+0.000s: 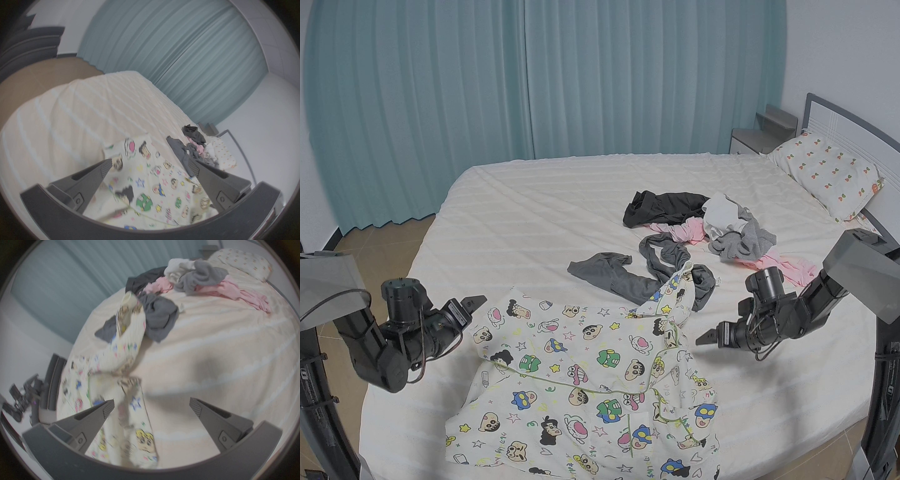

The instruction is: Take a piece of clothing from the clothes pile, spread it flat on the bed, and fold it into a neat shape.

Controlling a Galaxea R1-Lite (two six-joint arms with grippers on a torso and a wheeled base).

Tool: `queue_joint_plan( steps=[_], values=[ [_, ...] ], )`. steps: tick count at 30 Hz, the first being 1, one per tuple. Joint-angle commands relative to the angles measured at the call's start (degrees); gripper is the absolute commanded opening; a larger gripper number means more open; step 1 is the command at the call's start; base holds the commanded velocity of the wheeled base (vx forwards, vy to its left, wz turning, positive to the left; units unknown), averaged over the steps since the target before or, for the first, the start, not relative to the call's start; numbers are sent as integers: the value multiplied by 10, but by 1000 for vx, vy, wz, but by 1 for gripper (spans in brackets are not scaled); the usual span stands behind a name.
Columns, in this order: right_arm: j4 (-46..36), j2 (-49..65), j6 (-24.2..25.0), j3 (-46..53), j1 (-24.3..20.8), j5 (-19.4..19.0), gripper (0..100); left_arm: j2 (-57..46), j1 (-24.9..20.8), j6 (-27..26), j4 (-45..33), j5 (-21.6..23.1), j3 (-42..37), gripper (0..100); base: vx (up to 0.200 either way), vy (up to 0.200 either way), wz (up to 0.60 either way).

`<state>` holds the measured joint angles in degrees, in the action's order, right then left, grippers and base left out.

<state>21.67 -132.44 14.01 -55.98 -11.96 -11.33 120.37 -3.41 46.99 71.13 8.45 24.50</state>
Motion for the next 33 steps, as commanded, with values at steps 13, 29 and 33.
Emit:
queue_joint_plan(
  steps=[13, 29, 33],
  values=[
    [-44, -53, -65, -45, -61, 68, 100, -7, -9, 58, 86, 16, -108, 100, 0, 0, 0],
    [-71, -79, -64, -80, -83, 75, 0, 6, -9, 58, 96, 16, -111, 100, 0, 0, 0],
    [-71, -79, -59, -81, -83, 73, 0, 7, -9, 58, 96, 15, -111, 100, 0, 0, 0]
  ],
)
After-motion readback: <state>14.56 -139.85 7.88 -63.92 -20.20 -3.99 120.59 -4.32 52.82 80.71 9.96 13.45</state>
